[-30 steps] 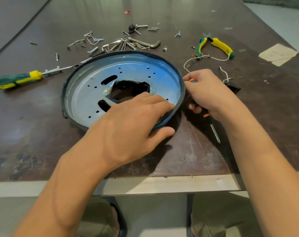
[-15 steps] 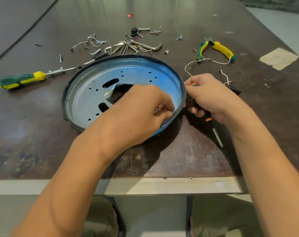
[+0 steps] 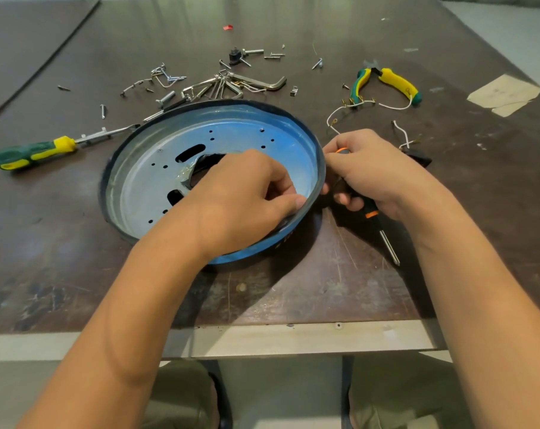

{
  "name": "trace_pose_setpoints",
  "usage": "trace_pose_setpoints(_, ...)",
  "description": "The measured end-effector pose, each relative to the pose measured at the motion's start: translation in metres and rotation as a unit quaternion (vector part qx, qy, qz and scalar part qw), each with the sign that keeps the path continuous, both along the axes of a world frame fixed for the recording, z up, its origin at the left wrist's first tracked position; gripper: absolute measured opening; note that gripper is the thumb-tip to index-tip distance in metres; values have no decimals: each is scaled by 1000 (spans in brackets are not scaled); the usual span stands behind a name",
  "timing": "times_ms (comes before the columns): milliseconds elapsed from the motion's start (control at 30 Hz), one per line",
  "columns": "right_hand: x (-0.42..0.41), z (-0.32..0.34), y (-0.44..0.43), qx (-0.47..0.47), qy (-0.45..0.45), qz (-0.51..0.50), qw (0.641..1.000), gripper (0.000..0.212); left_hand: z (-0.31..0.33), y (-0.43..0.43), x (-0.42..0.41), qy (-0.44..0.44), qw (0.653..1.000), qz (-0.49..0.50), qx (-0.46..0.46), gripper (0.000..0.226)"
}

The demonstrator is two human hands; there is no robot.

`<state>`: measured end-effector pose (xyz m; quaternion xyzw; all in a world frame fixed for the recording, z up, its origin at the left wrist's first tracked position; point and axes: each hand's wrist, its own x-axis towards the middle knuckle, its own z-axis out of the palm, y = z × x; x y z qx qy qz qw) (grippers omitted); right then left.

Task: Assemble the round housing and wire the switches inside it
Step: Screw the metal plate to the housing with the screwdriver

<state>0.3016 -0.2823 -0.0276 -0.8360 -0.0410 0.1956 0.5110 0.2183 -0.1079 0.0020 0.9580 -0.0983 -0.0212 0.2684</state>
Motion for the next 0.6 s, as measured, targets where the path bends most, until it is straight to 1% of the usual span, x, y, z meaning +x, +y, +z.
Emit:
trace_pose_setpoints(100, -1, 0, 0, -4, 0, -1, 1000, 12, 2, 1, 0, 30, 999, -3, -25, 14)
trace_pose_setpoints(200, -2, 0, 0, -2, 0, 0, 1000, 12, 1, -1, 0, 34, 999, -3, -40, 12)
trace_pose_setpoints(300, -1, 0, 0, 0, 2, 1, 1000, 13, -1, -4, 0, 21, 999, 16, -33, 12)
trace_pose_setpoints(467, -1, 0, 0, -3, 2, 1, 1000, 13, -3, -4, 0, 4, 1000, 25, 5, 15)
trace_pose_setpoints(600, 0, -1, -1, 1, 5, 1, 1000, 12, -5, -5, -2, -11, 999, 34, 8, 16)
